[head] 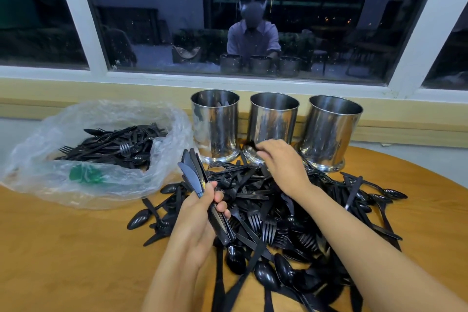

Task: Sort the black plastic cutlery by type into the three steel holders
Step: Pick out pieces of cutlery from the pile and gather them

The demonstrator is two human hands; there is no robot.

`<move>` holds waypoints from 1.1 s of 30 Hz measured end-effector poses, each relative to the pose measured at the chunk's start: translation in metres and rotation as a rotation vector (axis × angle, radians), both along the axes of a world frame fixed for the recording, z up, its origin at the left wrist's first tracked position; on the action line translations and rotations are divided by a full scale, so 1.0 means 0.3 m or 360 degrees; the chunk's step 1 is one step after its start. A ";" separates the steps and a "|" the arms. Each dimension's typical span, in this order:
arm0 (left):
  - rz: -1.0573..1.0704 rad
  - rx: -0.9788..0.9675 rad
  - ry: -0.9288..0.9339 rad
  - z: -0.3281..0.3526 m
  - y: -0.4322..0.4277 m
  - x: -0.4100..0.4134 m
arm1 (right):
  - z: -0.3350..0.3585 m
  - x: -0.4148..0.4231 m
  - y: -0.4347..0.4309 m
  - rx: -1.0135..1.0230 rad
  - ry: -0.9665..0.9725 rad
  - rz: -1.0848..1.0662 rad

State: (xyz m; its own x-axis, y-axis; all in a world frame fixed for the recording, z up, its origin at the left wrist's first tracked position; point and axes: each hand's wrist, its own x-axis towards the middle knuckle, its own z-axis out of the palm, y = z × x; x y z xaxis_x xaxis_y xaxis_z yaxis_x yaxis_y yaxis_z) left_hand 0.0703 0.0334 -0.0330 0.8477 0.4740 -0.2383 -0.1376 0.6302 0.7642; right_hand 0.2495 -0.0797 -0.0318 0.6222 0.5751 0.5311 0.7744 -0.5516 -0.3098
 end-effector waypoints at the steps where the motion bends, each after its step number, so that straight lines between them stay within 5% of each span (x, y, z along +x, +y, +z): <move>1: -0.0002 -0.0010 -0.0003 -0.002 -0.001 0.001 | 0.015 -0.010 -0.008 0.0204 0.0040 -0.0061; 4: -0.0026 -0.0062 -0.0012 -0.006 -0.011 0.005 | 0.050 -0.031 -0.039 0.0570 0.0331 -0.0196; 9: -0.0110 -0.0117 -0.0035 -0.012 -0.047 0.019 | 0.127 -0.184 -0.154 0.0936 0.1427 0.0046; 18: -0.0281 0.0103 -0.0073 -0.022 -0.135 0.015 | 0.048 -0.469 -0.121 0.1146 0.1761 0.0207; 27: -0.0033 -0.0188 -0.0024 -0.056 -0.101 0.041 | -0.020 -0.464 -0.120 0.0740 0.1085 0.0289; 33: -0.0028 -0.0228 -0.0033 -0.052 -0.073 0.036 | -0.001 -0.224 -0.247 0.0558 0.0694 -0.0231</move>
